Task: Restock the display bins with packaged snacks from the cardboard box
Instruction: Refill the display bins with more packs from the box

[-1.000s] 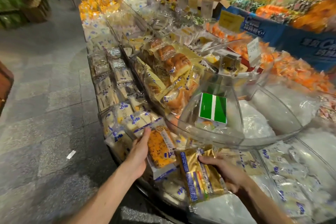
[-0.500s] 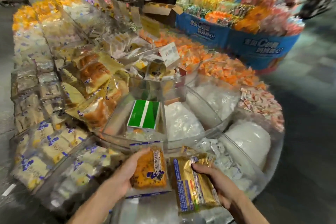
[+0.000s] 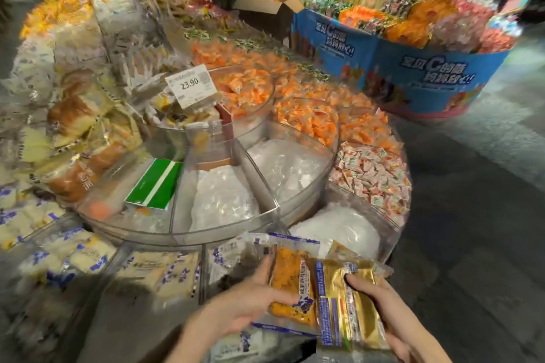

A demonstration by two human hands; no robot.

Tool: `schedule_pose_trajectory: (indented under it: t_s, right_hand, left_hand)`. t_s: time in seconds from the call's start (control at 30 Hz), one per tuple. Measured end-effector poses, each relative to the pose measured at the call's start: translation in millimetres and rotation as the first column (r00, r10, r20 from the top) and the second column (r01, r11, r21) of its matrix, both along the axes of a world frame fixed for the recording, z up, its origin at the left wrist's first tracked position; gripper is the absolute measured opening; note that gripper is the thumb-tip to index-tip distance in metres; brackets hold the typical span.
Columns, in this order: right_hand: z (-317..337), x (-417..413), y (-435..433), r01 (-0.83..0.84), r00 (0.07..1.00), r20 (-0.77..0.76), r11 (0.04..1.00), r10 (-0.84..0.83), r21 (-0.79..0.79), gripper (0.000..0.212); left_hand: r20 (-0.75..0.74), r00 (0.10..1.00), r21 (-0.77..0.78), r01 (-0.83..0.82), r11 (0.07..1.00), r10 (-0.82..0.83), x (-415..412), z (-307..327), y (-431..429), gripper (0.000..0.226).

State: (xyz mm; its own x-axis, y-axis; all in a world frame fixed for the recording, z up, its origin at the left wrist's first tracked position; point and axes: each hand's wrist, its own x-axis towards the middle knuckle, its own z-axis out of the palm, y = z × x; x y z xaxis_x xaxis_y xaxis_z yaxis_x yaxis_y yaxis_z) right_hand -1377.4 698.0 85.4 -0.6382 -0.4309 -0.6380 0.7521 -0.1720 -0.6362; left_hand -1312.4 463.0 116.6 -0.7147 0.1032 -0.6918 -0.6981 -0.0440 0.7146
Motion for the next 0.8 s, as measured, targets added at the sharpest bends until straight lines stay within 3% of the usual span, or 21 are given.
schedule_pose_trajectory:
  t_s: [0.07, 0.17, 0.27, 0.4, 0.6, 0.67, 0.8]
  right_hand:
    - [-1, -15, 13, 0.008, 1.0, -0.001, 0.999, -0.008, 0.035, 0.057]
    - [4, -32, 25, 0.041, 0.999, -0.002, 0.996, -0.041, 0.077, 0.054]
    - [6, -47, 38, 0.088, 0.996, 0.007, 0.99, -0.089, 0.114, 0.041]
    - [8, -72, 54, 0.128, 0.992, 0.007, 0.986, -0.129, 0.103, 0.04]
    - [-1, -124, 63, 0.037, 0.999, 0.026, 0.991, -0.04, 0.131, 0.049]
    - [-6, -147, 62, -0.006, 1.0, 0.011, 0.99, 0.004, 0.142, 0.053]
    - [-12, -192, 66, -0.145, 0.989, 0.007, 0.977, 0.146, 0.155, 0.058]
  left_hand:
    - [-0.039, 0.998, -0.138, 0.037, 0.99, -0.043, -15, -10, 5, 0.101]
    - [-0.176, 0.982, -0.338, 0.008, 0.941, -0.071, -47, -27, 4, 0.077]
    - [-0.239, 0.968, -0.434, -0.035, 0.9, -0.077, -83, -41, 0, 0.055]
    - [-0.302, 0.921, -0.531, 0.051, 0.846, -0.246, -134, -57, -1, 0.041]
    - [-0.245, 0.856, -0.667, 0.192, 0.72, -0.455, -178, -78, 23, 0.04]
    - [-0.174, 0.839, -0.748, 0.228, 0.624, -0.515, -185, -84, 25, 0.037]
    - [-0.096, 0.857, -0.894, 0.149, 0.423, -0.506, -190, -91, 30, 0.043]
